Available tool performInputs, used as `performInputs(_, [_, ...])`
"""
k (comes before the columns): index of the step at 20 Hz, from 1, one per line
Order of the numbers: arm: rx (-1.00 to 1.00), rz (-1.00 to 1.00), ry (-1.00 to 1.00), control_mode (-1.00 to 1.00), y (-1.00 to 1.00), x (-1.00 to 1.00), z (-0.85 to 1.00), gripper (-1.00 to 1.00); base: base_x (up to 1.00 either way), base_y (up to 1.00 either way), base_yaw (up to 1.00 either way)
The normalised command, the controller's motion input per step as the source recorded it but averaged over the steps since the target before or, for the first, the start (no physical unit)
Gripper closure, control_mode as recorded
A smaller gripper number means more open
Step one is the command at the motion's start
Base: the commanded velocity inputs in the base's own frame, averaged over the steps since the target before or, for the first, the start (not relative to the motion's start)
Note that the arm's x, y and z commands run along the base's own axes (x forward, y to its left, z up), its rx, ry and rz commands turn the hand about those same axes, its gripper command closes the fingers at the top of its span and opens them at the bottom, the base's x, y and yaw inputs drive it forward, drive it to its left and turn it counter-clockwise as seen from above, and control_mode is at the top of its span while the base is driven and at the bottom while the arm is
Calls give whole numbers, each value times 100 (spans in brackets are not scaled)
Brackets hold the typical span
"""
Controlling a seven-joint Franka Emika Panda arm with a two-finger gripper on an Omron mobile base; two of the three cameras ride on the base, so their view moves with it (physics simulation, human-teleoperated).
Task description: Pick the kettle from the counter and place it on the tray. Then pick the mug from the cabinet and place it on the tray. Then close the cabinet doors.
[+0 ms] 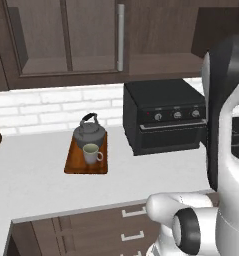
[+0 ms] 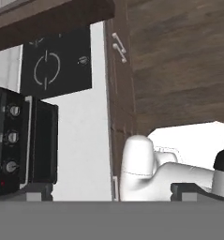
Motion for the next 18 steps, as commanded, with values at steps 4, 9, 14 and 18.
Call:
performInputs(4, [24, -6, -6, -100, -87, -24, 0, -100, 0, 0, 0])
performInputs(9, [3, -2, -5, -100, -73, -23, -2, -100, 0, 0, 0])
performInputs(14, [-6, -19, 0, -100, -60, 19, -21, -100, 0, 0, 0])
performInputs(18, [-14, -23, -1, -100, -45, 21, -24, -100, 0, 0, 0])
